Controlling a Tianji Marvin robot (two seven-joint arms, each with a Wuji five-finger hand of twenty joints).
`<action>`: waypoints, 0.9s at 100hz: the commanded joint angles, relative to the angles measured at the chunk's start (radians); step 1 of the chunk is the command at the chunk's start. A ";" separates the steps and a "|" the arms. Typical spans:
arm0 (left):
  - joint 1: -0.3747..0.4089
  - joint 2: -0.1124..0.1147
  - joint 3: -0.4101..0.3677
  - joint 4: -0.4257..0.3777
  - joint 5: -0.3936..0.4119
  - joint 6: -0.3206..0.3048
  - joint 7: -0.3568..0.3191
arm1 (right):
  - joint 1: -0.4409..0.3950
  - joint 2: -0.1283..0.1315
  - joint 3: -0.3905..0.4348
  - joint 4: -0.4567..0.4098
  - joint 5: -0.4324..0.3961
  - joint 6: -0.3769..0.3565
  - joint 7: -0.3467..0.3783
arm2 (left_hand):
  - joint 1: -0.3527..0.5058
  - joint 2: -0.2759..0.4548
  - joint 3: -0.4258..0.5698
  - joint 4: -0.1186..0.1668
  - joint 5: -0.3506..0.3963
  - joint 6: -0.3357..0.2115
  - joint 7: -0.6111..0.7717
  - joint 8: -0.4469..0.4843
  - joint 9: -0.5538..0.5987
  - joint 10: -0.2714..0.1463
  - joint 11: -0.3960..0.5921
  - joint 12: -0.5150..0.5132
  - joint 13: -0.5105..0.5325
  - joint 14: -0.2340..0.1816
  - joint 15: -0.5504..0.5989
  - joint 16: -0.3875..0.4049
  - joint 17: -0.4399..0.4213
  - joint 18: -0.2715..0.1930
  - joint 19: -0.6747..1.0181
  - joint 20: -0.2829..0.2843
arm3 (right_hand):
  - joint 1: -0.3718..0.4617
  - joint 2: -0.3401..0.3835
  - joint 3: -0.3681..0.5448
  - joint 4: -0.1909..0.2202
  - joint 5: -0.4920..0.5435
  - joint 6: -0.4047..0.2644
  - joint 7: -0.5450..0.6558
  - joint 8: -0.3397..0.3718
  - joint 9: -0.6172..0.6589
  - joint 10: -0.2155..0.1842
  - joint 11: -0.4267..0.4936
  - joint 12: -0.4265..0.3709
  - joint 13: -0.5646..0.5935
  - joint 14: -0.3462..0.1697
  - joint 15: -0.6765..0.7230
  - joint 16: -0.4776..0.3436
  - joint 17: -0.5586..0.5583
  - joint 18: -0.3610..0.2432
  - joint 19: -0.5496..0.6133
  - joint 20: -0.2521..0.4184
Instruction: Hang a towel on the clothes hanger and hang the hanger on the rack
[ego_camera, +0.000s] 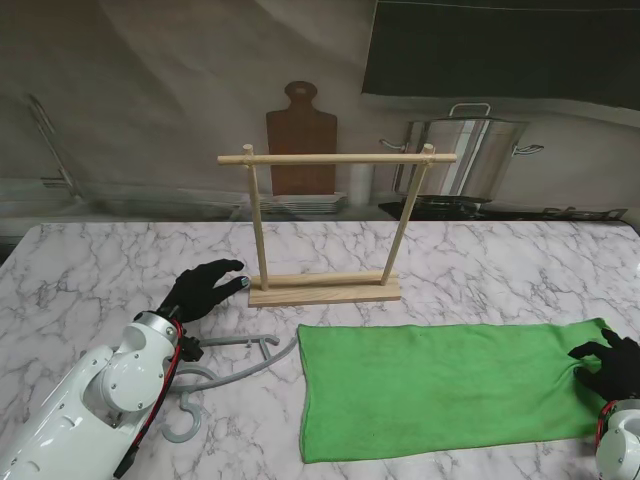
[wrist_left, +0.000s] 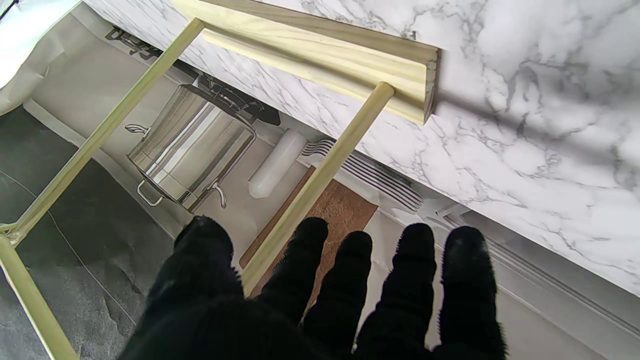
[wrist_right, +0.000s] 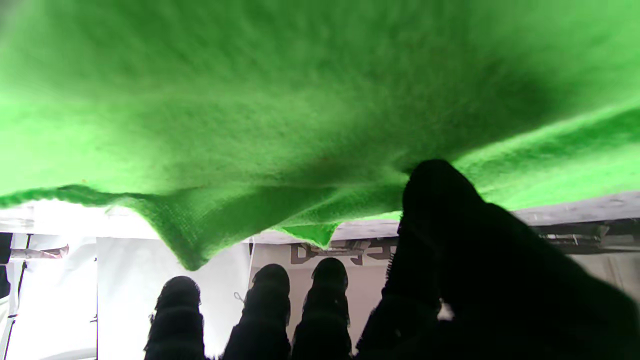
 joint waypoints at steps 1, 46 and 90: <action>0.000 0.000 0.003 0.000 -0.004 -0.004 -0.015 | -0.002 -0.016 -0.007 0.026 -0.001 -0.019 -0.009 | 0.007 0.058 -0.007 -0.006 -0.027 -0.005 -0.017 -0.004 -0.030 0.001 -0.006 0.000 -0.014 -0.007 -0.010 0.002 -0.019 0.006 -0.585 0.016 | 0.043 0.014 -0.032 -0.044 0.112 -0.049 0.142 -0.044 0.037 -0.035 0.033 0.020 0.029 -0.037 -0.016 -0.010 0.006 -0.023 -0.028 -0.014; 0.002 -0.002 0.004 0.002 -0.008 -0.013 -0.008 | 0.048 -0.040 -0.045 0.082 0.007 -0.110 -0.246 | -0.001 0.062 -0.007 -0.007 -0.030 -0.005 -0.017 -0.005 -0.035 0.000 -0.007 0.000 -0.015 -0.008 -0.011 0.002 -0.018 0.004 -0.591 0.018 | 0.128 0.087 -0.066 -0.047 0.261 0.176 0.205 0.203 0.304 0.003 0.386 0.186 0.220 0.007 0.120 0.079 0.072 -0.004 0.021 -0.036; 0.006 -0.002 0.000 -0.002 -0.009 -0.013 -0.005 | 0.003 -0.043 -0.052 -0.077 -0.023 -0.139 -0.216 | -0.002 0.064 -0.007 -0.007 -0.031 -0.006 -0.017 -0.005 -0.038 0.000 -0.007 -0.001 -0.016 -0.009 -0.011 0.003 -0.017 0.003 -0.595 0.021 | 0.172 0.174 -0.079 -0.043 0.225 0.400 0.252 0.451 0.496 0.133 0.609 0.385 0.402 0.062 0.297 0.242 0.079 0.045 0.153 -0.042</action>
